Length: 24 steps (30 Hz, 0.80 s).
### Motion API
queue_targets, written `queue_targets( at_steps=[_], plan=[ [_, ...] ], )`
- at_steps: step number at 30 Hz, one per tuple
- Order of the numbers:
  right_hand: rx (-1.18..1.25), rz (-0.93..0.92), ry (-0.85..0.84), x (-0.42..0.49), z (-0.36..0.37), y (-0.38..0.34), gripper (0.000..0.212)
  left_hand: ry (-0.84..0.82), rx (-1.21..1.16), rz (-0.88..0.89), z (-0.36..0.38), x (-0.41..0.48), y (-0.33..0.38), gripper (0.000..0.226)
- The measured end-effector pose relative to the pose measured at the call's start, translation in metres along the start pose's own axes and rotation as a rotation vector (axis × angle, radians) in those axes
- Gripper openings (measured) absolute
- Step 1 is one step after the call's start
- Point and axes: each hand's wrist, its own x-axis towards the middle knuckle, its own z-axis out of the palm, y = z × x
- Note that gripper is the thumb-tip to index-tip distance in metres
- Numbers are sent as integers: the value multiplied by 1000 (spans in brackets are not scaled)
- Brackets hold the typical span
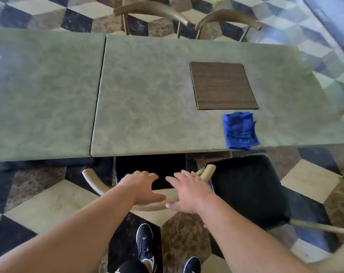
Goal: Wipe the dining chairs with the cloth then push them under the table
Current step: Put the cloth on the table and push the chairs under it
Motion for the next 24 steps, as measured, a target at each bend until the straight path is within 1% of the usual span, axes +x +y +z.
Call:
queue_targets(
  at_steps=[6, 9, 14, 19, 24],
  plan=[
    [16, 78, 104, -88, -1, 62, 95, 80, 51, 74, -15, -9, 101, 100],
    [14, 117, 158, -143, 14, 105, 95, 110, 75, 116, -12, -13, 171, 97],
    [24, 177, 235, -250, 54, 192, 96, 136, 117, 144, 13, -25, 307, 99],
    [45, 249, 232, -357, 101, 277, 97, 100, 89, 149, 55, -44, 437, 96],
    [68, 311, 224, -419, 116, 336, 95, 100, 93, 164, 83, -55, 519, 93]
  ],
)
